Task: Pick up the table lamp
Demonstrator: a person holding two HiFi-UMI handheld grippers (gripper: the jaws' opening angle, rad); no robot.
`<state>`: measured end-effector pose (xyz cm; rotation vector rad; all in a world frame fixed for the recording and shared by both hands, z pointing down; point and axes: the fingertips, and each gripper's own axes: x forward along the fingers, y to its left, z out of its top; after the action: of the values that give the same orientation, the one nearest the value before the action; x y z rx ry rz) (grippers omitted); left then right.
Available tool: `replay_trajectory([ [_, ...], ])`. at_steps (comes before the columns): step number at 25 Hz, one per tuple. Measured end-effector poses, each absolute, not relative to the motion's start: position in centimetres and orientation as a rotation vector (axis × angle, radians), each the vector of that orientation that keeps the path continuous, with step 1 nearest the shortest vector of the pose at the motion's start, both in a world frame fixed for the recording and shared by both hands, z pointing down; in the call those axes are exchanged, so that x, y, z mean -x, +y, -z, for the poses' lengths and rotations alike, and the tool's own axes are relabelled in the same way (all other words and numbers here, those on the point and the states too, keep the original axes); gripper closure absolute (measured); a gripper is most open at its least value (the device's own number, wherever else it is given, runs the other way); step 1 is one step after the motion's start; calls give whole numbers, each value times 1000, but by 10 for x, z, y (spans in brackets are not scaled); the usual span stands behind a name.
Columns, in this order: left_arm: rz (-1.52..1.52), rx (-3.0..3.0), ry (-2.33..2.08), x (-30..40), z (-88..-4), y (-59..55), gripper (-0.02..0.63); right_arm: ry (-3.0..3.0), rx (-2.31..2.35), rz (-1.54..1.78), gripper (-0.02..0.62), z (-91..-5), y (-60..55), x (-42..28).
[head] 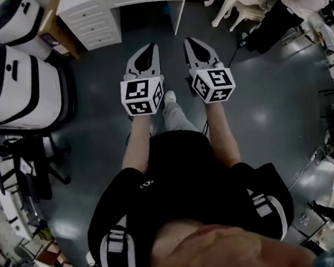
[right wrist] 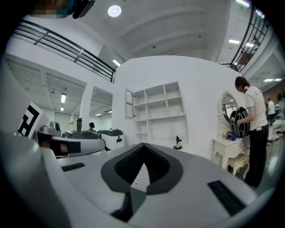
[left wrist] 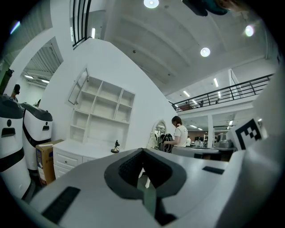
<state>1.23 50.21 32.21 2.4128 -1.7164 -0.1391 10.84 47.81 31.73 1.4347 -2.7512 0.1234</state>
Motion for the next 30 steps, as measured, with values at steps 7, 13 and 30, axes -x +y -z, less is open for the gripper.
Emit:
replay_trajectory([
  [7,85,-2381,-1720,-20,-337,417,598,-2731,-1482,-163,591,-331,394,-131],
  [13,17,-2385,-1747,-26,-337,343,598,-2753,-1537,-247,591,-335,308,-152],
  [30,63,-2471,-1740,-76,-305,175,598,-2809,-1544,-135,589,-298,147,-196],
])
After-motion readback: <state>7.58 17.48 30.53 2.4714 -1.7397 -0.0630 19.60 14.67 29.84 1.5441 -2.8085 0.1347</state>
